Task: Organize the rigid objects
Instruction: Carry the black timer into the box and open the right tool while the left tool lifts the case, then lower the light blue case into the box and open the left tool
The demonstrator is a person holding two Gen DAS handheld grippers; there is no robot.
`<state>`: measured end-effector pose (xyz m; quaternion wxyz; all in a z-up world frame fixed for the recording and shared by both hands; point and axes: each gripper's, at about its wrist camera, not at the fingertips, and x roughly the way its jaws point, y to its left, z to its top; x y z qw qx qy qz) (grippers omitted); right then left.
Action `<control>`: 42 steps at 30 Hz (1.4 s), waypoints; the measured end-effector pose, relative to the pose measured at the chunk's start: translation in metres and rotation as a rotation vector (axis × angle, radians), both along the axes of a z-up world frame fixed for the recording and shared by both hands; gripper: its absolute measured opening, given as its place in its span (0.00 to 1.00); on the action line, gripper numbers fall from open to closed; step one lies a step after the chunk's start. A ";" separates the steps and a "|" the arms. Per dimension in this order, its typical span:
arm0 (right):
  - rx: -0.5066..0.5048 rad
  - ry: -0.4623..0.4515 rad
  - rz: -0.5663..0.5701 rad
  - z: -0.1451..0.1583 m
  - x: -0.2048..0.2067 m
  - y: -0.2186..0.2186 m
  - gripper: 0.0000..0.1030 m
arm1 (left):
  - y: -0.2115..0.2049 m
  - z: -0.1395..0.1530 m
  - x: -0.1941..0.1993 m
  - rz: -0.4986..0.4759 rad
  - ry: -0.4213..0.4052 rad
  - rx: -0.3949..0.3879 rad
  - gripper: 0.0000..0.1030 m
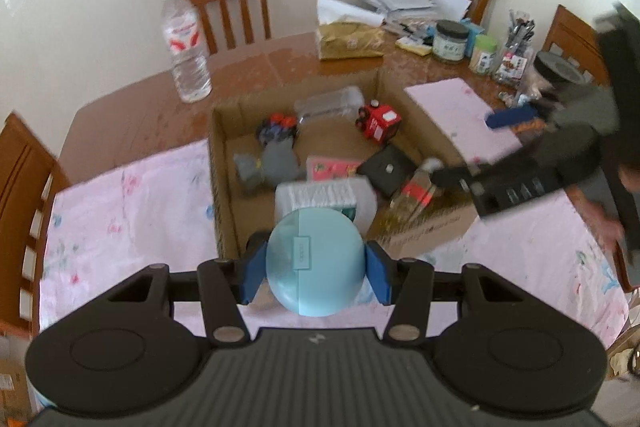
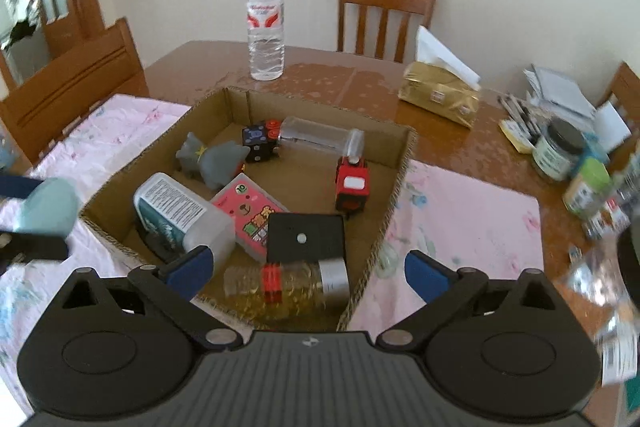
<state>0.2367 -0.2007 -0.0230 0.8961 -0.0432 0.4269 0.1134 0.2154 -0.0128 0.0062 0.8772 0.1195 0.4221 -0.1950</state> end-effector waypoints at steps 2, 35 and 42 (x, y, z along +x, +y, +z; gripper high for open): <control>0.028 0.002 -0.026 0.004 -0.011 -0.005 1.00 | -0.007 0.006 0.011 -0.021 -0.006 -0.008 0.50; 0.021 -0.048 -0.227 0.037 -0.088 -0.023 1.00 | -0.071 -0.026 0.124 -0.085 -0.118 0.053 0.92; -0.016 -0.028 -0.235 0.042 -0.079 -0.011 1.00 | -0.039 0.020 0.068 0.007 -0.233 -0.013 0.97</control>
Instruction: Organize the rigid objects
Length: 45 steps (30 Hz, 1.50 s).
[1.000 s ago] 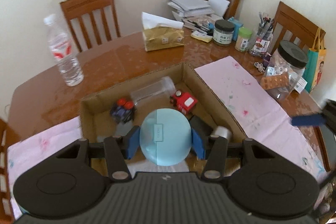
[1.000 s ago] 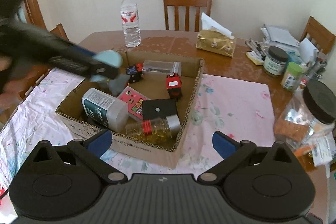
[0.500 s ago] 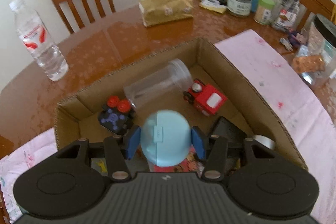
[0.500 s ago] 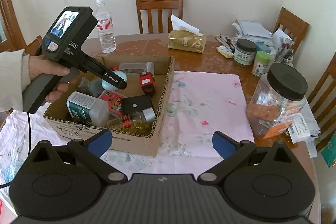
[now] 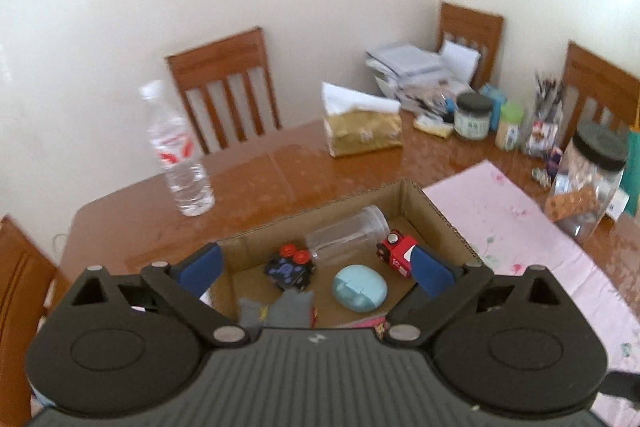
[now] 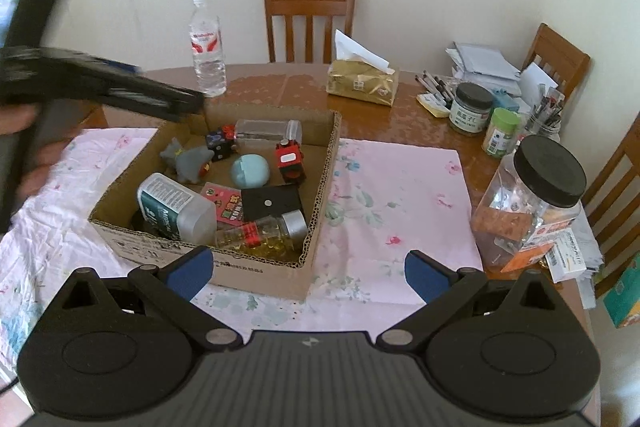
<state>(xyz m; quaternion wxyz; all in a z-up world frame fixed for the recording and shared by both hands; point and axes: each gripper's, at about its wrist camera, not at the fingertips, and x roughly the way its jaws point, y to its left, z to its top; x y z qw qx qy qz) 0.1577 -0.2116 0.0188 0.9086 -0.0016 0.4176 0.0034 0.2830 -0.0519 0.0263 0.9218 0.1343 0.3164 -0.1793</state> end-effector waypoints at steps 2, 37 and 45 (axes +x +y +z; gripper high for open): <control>-0.006 0.023 -0.023 0.000 0.005 0.003 1.00 | 0.010 0.007 -0.018 0.056 0.002 -0.024 1.00; 0.024 0.063 -0.095 0.023 0.004 0.041 1.00 | 0.046 0.011 -0.103 0.261 0.156 -0.016 1.00; 0.024 0.061 -0.098 0.023 0.005 0.041 1.00 | 0.045 0.012 -0.103 0.253 0.159 -0.015 1.00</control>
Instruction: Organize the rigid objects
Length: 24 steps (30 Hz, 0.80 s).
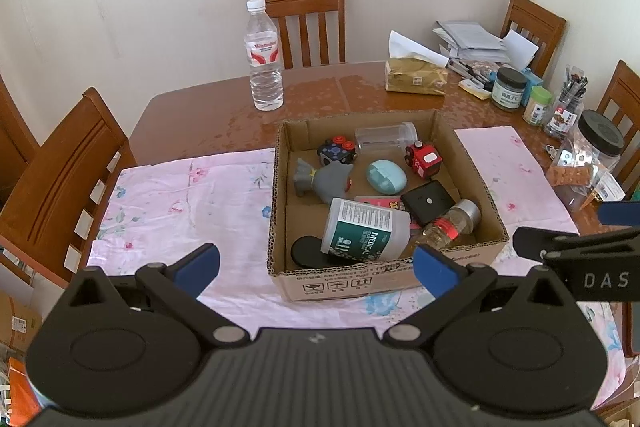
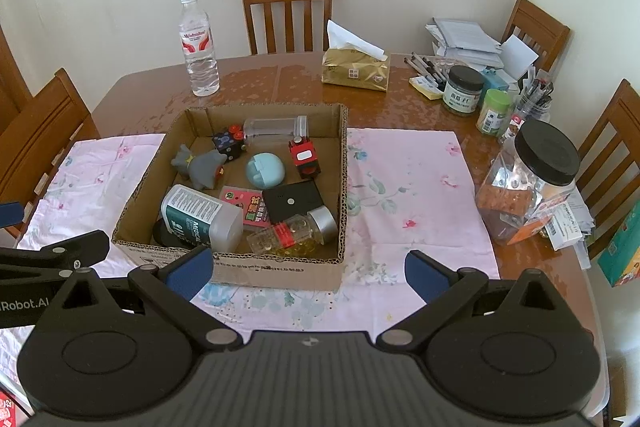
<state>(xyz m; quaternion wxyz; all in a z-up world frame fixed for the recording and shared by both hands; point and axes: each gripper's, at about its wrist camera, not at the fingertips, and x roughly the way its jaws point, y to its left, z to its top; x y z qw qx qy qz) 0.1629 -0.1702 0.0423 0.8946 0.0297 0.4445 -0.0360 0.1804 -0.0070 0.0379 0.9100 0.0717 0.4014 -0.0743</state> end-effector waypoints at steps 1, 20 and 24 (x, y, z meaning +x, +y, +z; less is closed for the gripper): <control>0.000 0.001 0.001 0.000 0.000 0.000 1.00 | 0.000 0.000 0.000 0.001 0.000 0.000 1.00; -0.003 -0.003 0.013 0.002 0.004 0.003 1.00 | 0.005 0.002 0.000 0.017 -0.003 0.001 1.00; -0.003 -0.002 0.013 0.003 0.004 0.003 1.00 | 0.005 0.002 0.001 0.015 -0.002 0.003 1.00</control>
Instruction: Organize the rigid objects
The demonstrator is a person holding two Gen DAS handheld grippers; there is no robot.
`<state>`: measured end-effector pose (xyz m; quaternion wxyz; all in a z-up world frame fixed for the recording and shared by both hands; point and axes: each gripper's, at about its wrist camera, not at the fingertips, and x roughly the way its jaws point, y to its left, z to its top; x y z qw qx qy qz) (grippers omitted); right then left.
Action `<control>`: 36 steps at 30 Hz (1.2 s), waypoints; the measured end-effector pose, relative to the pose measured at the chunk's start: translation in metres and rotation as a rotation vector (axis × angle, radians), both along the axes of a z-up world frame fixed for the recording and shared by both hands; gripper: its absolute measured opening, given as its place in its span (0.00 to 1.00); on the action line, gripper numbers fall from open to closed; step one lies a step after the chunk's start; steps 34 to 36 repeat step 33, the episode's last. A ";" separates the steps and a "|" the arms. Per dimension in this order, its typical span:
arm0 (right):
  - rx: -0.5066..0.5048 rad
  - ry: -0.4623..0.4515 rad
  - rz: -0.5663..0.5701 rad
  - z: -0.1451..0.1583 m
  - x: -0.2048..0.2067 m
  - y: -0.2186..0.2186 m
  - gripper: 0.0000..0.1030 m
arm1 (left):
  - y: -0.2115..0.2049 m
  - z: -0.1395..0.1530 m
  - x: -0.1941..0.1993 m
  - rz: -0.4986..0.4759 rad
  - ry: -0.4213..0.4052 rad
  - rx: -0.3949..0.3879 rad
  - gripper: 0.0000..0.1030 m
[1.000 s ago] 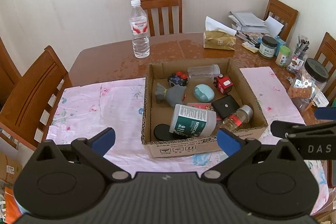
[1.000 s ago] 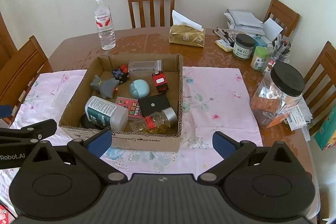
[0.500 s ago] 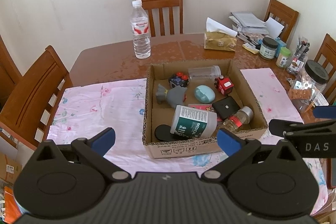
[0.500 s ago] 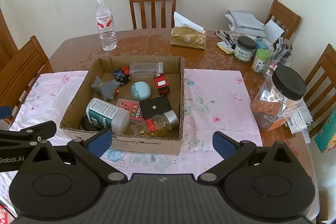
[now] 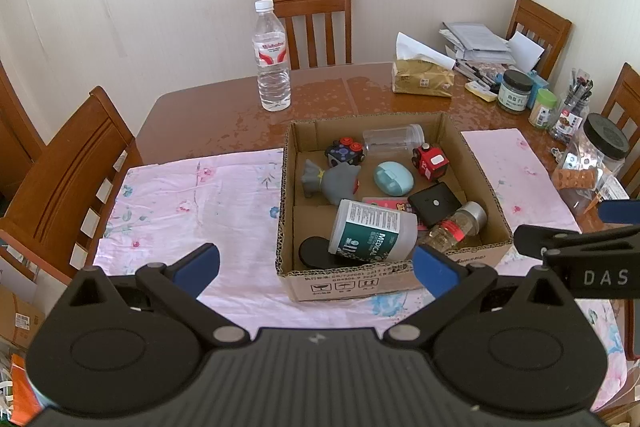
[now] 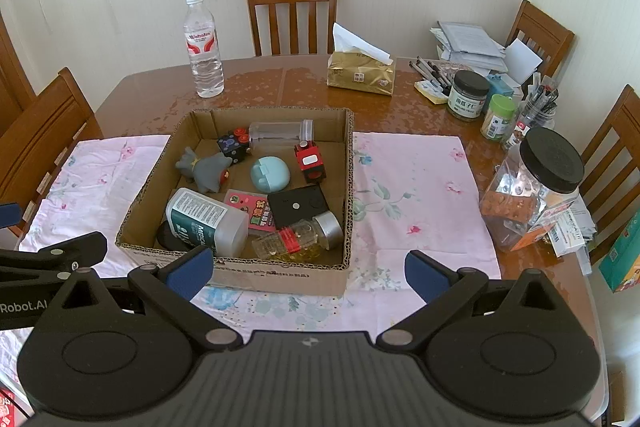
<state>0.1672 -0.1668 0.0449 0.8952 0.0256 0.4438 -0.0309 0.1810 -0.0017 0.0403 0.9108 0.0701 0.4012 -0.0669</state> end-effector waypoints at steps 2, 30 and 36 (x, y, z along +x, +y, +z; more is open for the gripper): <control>0.000 0.000 0.000 0.000 0.000 0.000 1.00 | 0.000 0.000 0.000 -0.002 0.002 0.001 1.00; -0.002 -0.003 -0.001 0.002 -0.001 -0.003 1.00 | -0.001 0.001 0.000 -0.003 0.002 0.002 1.00; -0.001 -0.003 -0.002 0.002 -0.001 -0.003 1.00 | -0.002 0.001 0.000 -0.004 0.003 0.002 1.00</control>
